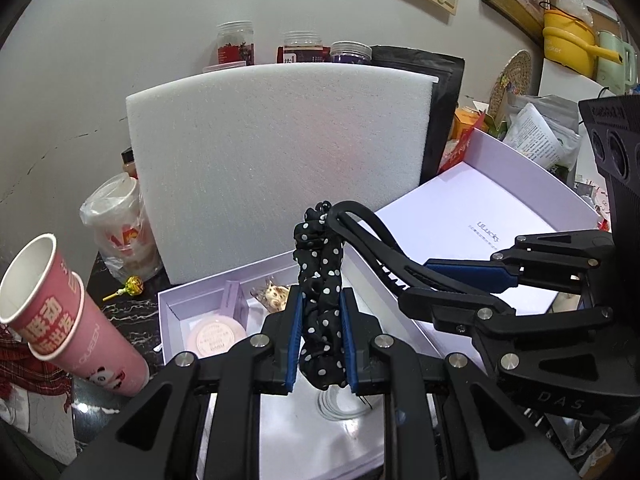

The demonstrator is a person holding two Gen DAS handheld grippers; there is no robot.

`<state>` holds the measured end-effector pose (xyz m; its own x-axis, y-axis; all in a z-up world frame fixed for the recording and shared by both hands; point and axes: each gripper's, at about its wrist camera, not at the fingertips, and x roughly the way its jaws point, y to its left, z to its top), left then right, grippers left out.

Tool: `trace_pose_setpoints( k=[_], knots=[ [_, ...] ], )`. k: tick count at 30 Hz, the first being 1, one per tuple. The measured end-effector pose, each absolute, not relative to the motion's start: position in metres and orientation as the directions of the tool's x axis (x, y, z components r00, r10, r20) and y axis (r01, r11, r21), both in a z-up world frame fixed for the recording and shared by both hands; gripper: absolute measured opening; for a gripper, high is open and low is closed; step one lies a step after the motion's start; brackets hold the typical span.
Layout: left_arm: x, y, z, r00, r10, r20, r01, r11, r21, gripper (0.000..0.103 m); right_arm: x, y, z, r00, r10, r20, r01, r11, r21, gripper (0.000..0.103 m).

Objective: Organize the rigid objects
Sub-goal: 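Carry the scrunchie and hair clip with both tools over the gift box, then open the right tool to drop the hair clip while the left tool lowers the scrunchie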

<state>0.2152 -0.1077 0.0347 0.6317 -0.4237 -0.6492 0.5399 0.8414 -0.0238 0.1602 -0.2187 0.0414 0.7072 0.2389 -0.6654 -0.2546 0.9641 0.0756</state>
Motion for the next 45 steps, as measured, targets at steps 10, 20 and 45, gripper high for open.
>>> trace_pose_setpoints(
  k=[10, 20, 45],
  knots=[
    [0.251, -0.112, 0.027, 0.625, -0.412, -0.663, 0.533, 0.846, -0.024, 0.018, 0.192, -0.226, 0.038, 0.704, 0.216, -0.677, -0.221, 0.972, 0.080, 0.023],
    [0.278, -0.116, 0.012, 0.593, -0.401, -0.698, 0.518, 0.854, -0.051, 0.018, 0.222, -0.227, 0.024, 0.682, 0.191, -0.706, -0.196, 0.978, 0.075, 0.023],
    [0.312, -0.131, -0.035, 0.432, -0.356, -0.829, 0.504, 0.857, -0.106, 0.018, 0.258, -0.240, -0.022, 0.552, 0.193, -0.811, -0.145, 0.980, 0.134, 0.023]
  ],
)
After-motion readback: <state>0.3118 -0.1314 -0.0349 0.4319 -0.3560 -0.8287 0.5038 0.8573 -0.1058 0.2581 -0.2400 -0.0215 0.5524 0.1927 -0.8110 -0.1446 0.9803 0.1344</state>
